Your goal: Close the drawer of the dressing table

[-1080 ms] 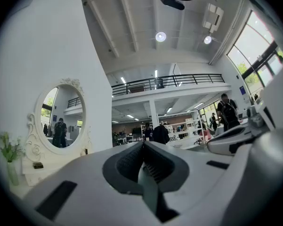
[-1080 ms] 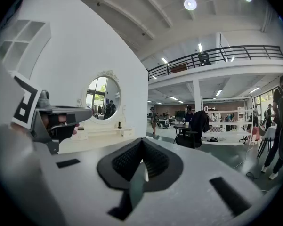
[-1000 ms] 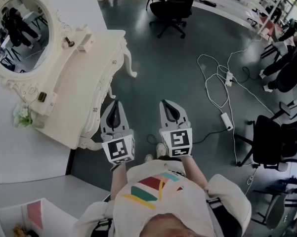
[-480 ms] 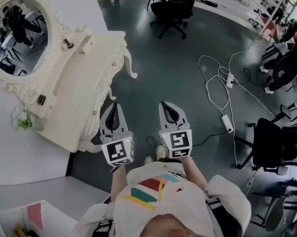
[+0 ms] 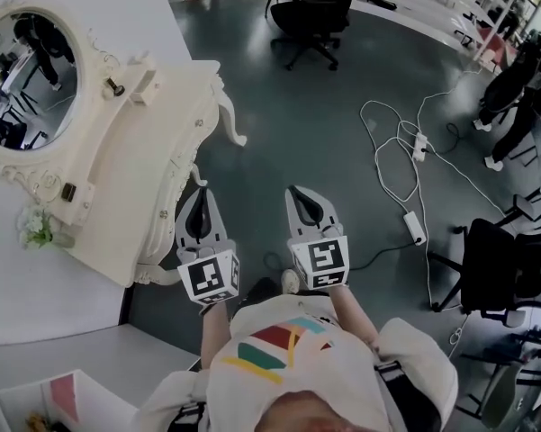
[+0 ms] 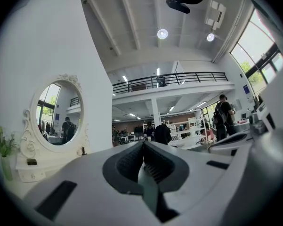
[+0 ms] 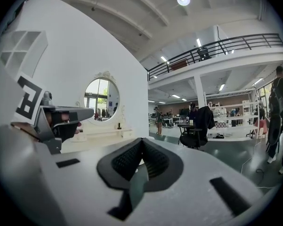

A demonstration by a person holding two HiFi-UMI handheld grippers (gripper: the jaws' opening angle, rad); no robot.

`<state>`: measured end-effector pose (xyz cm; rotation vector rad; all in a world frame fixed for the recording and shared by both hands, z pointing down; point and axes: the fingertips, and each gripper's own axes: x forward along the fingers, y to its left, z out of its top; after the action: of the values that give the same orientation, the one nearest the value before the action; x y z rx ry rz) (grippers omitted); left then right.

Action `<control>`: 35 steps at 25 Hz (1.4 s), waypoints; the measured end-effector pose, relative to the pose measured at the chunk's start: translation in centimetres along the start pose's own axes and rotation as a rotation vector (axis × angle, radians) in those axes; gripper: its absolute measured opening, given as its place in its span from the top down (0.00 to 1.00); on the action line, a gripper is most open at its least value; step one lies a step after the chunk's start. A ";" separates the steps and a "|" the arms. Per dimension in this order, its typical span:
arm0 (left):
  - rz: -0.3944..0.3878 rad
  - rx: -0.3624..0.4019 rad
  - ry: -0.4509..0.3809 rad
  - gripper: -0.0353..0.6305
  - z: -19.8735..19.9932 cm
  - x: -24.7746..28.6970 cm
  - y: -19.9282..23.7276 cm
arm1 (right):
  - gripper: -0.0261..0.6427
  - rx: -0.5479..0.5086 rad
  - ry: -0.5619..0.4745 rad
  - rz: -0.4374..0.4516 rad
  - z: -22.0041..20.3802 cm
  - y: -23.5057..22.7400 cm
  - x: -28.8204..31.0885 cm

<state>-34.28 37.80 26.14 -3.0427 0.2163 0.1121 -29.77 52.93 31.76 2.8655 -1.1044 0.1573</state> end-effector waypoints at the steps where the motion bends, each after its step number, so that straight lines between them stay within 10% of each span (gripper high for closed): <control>1: 0.002 -0.006 -0.006 0.94 0.1 0.2 -0.3 | 0.96 -0.002 -0.001 0.002 -0.1 -0.4 0.0; 35: 0.042 0.024 -0.100 0.94 -0.6 18.3 4.3 | 0.96 -0.081 -0.052 0.051 2.4 -6.8 16.6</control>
<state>-16.84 30.97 24.94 -2.9993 0.2724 0.2615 -12.82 46.65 31.20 2.7867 -1.1660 0.0403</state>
